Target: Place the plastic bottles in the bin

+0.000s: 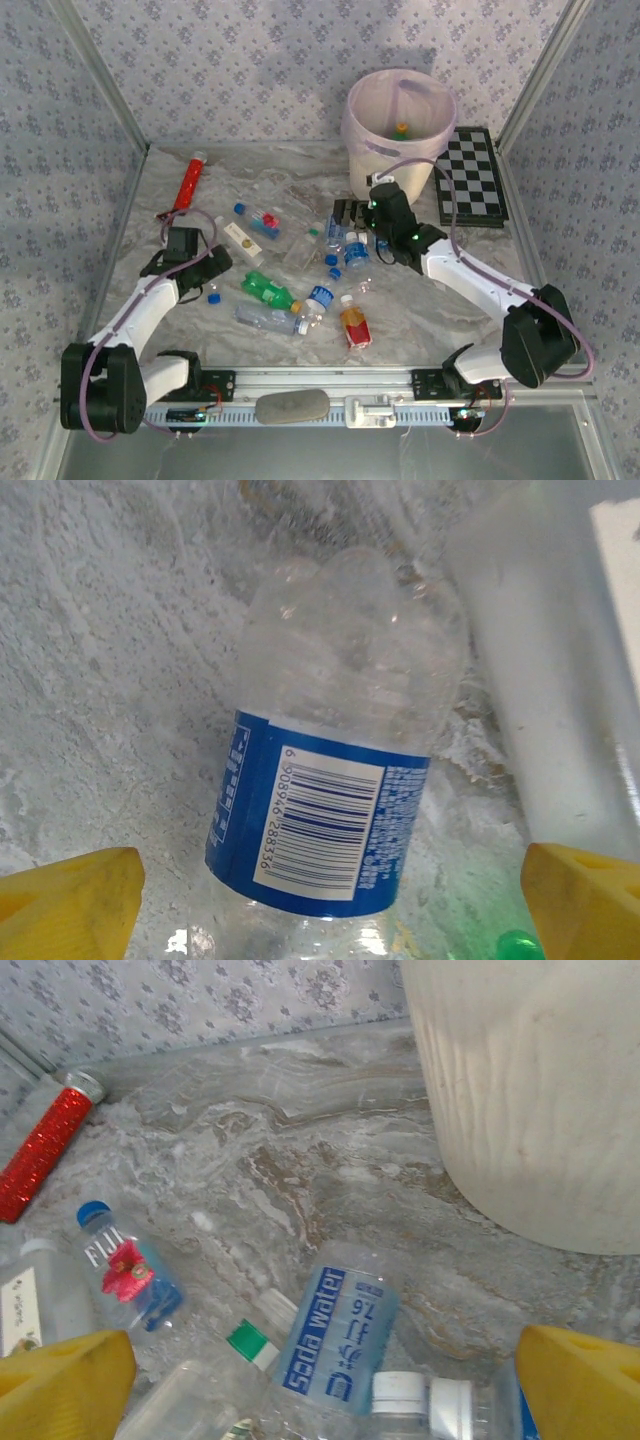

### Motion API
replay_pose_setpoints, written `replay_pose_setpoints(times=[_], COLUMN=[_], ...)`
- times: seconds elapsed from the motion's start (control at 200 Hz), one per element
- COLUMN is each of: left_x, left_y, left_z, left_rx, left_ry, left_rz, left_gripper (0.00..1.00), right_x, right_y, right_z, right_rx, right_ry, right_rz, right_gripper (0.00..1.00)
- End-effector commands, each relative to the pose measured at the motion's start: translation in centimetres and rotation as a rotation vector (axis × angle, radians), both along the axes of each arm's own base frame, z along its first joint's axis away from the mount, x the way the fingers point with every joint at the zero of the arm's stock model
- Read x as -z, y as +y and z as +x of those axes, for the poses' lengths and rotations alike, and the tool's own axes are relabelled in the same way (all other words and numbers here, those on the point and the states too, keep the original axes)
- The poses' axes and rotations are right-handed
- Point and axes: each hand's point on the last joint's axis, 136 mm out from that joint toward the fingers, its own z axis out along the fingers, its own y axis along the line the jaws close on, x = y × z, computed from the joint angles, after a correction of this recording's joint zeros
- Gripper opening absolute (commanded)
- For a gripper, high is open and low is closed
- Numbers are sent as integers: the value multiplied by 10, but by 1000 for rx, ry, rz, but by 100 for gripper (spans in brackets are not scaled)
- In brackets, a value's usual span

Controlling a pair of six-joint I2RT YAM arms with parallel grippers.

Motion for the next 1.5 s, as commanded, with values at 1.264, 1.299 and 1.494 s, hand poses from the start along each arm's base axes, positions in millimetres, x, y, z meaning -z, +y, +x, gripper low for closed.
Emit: replay_pose_setpoints(times=[1.264,1.299,1.494], left_x=[-52,-67,-144], left_y=[-21,-27,-79], left_z=[26,29,38], left_rx=[119,144,382], left_ry=[-246,-302,-537], left_rz=[-12,-26,-88], left_gripper=[45,44,43], right_x=[-22,-23,-41], right_y=[29,33,64], right_z=[12,11,5], right_rx=[-62,-86,-244], right_ry=[-65,-70,-97], right_rz=[105,110,208], right_gripper=[99,99,99])
